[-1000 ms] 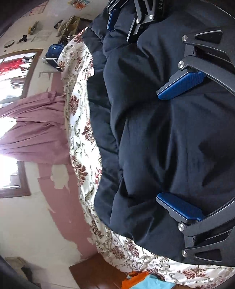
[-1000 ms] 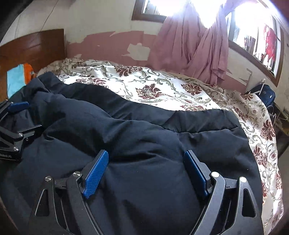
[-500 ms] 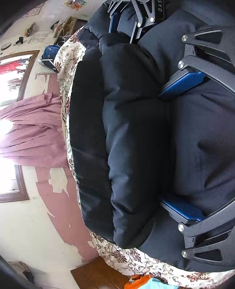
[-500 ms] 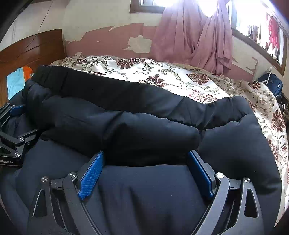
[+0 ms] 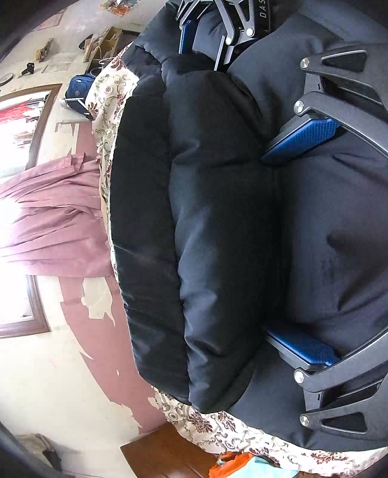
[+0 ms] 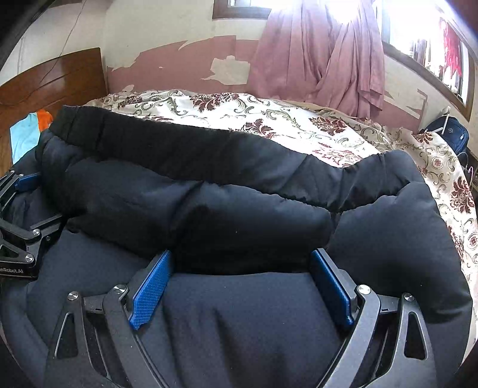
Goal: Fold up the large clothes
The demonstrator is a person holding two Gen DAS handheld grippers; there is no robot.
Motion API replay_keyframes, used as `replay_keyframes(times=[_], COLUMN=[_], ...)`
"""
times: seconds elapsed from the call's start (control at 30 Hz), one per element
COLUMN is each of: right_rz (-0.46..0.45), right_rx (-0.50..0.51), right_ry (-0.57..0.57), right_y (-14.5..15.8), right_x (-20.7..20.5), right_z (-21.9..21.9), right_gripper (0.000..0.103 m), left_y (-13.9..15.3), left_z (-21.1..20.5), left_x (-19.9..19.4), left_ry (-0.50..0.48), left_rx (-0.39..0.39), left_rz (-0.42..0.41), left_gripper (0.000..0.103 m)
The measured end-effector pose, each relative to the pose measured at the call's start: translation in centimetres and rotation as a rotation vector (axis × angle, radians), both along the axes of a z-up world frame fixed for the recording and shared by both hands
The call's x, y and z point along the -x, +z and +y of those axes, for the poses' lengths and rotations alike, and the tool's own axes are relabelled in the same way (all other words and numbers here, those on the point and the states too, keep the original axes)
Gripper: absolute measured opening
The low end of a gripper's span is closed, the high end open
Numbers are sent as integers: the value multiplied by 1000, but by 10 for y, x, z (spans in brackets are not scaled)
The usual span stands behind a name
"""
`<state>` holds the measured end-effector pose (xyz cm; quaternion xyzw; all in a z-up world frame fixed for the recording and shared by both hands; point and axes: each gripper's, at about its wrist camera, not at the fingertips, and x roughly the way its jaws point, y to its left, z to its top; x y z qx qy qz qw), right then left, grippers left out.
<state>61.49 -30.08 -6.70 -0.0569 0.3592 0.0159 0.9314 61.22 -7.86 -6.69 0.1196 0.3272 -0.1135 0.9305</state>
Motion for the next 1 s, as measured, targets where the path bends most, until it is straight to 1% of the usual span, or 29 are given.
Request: replay_keyframes(times=[0.33,0.6,0.73,0.83,0.9,1.0], right_rz=[8,6,-11,-32,-33,-33], right_rx=[6,25,-25,-53,-47,-17], right_ry=[-4,-6,12,20,18,4], right_y=[-4,0,19,36,45,58], right_x=[-2,0,15,34,45,61], right_z=[1,1,-4,-17,-27,-48], right_gripper=[90,90,90,90,90,90], left_y=[-2,2,20,42,59,76], left_z=[-6,-12,-2,15,33,67], left_x=[-1,2,9,24,32,37], left_ry=[5,19,16,-5,-1,22], left_rx=[-17,-43,-33,-18,-14,29], left_rz=[-1,0,45,7,-17,-5], left_gripper=[103,103,103,103,103,103])
